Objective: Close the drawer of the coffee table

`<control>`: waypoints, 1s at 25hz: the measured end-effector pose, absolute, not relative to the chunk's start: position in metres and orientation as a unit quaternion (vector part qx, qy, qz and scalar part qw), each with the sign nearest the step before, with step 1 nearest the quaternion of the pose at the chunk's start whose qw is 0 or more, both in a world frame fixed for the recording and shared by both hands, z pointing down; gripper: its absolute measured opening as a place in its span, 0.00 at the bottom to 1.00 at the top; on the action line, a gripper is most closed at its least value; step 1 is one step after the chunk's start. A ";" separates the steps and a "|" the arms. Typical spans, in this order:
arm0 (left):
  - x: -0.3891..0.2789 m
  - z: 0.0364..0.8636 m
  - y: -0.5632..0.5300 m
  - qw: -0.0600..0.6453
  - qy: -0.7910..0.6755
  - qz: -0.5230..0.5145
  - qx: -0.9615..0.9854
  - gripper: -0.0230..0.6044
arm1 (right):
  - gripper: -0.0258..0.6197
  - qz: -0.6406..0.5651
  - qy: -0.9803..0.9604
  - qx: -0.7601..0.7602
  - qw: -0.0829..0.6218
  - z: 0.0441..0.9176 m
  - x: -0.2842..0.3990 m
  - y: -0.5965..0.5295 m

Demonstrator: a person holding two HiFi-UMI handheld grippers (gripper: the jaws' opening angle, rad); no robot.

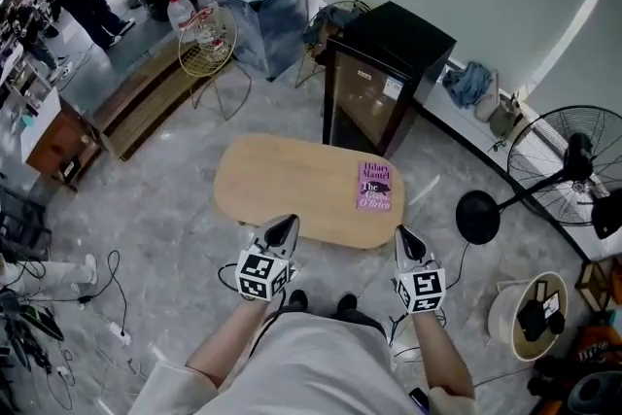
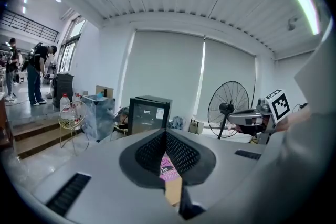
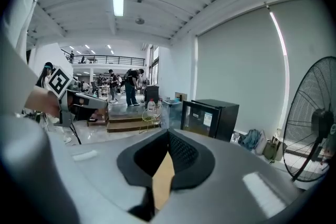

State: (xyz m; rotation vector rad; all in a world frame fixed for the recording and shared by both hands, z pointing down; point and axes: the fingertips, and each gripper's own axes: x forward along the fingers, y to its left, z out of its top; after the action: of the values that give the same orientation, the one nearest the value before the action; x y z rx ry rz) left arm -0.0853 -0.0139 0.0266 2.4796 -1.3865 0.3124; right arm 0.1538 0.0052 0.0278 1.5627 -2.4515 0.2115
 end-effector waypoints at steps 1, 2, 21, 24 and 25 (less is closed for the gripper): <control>-0.088 0.020 -0.013 0.141 -0.480 0.103 0.859 0.05 | 0.06 0.071 -0.834 0.537 0.109 0.020 0.157 0.005; -0.090 0.014 -0.012 0.139 -0.479 0.099 0.861 0.05 | 0.06 0.071 -0.832 0.540 0.106 0.013 0.160 0.006; -0.078 -0.060 0.019 0.094 -0.436 0.066 0.893 0.05 | 0.06 0.055 -0.823 0.562 0.069 -0.055 0.170 0.040; -0.079 -0.056 0.024 0.099 -0.436 0.067 0.892 0.05 | 0.06 0.059 -0.821 0.564 0.067 -0.053 0.170 0.043; -0.080 -0.055 0.025 0.101 -0.437 0.067 0.891 0.05 | 0.06 0.060 -0.820 0.565 0.066 -0.052 0.169 0.044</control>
State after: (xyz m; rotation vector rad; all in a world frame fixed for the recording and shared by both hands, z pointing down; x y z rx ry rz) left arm -0.0802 0.0248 -0.0548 2.6332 -1.2905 0.1972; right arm 0.1693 0.0439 -0.0520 1.7043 -2.4728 0.1823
